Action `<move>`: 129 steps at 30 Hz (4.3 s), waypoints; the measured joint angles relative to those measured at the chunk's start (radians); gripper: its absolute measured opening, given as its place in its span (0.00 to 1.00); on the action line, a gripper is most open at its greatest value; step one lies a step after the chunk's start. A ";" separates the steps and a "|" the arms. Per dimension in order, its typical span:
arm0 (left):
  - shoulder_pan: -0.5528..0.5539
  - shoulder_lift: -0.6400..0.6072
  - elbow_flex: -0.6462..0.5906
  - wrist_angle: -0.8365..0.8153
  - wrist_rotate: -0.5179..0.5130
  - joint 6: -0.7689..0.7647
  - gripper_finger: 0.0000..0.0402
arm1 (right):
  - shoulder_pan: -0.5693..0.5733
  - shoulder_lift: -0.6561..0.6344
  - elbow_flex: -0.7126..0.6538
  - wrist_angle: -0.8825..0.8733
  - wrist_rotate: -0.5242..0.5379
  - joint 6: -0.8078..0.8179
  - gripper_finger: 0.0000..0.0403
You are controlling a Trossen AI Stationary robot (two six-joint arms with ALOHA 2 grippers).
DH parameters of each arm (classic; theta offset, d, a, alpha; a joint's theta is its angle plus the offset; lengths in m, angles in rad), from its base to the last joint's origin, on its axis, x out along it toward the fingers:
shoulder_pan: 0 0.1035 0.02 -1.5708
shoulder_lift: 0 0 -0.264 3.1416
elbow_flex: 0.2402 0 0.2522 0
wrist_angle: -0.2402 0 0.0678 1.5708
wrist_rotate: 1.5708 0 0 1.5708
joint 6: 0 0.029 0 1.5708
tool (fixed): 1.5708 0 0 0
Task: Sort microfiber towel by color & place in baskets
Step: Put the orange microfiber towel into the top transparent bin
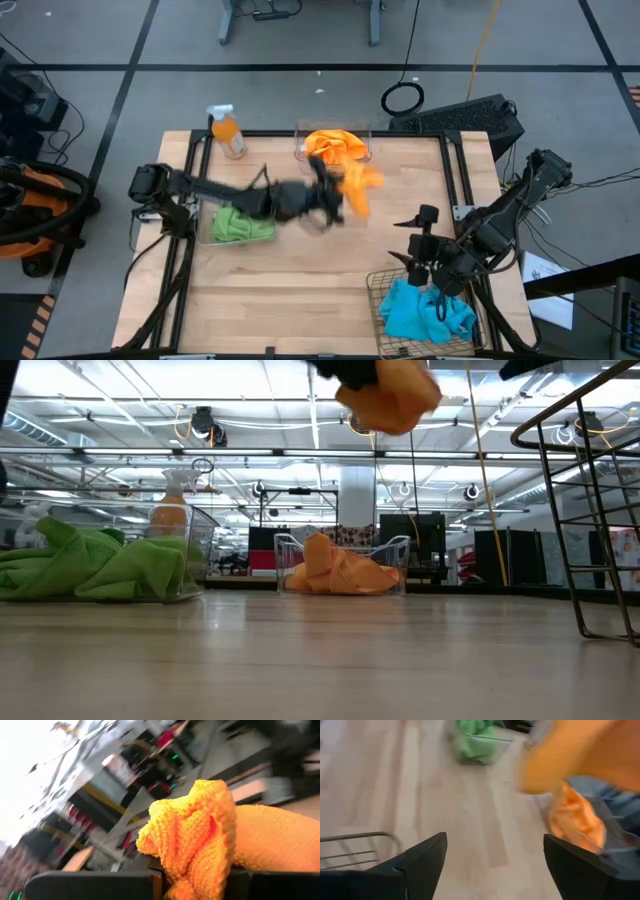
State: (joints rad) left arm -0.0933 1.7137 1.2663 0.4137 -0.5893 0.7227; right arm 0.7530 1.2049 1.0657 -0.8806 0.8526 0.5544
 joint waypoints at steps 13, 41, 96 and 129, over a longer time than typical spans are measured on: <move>0.639 0.033 0.060 -0.106 0.777 -0.638 0.10 | 0.035 0.001 0.000 -0.095 0.129 0.071 0.79; 0.700 0.302 0.059 -0.097 0.816 -1.056 0.14 | 0.034 0.001 0.000 -0.089 0.194 0.068 0.79; 0.588 0.235 0.404 -0.691 0.670 -0.412 0.59 | 0.034 0.001 0.000 -0.090 0.193 0.063 0.79; 0.503 0.297 0.401 -0.714 0.161 0.340 0.88 | 0.034 0.002 0.000 -0.089 0.189 0.065 0.79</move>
State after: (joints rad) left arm 0.4100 2.0105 1.6677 -0.3004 -0.4279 1.0622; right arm 0.7872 1.2064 1.0660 -0.9691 1.0420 0.6197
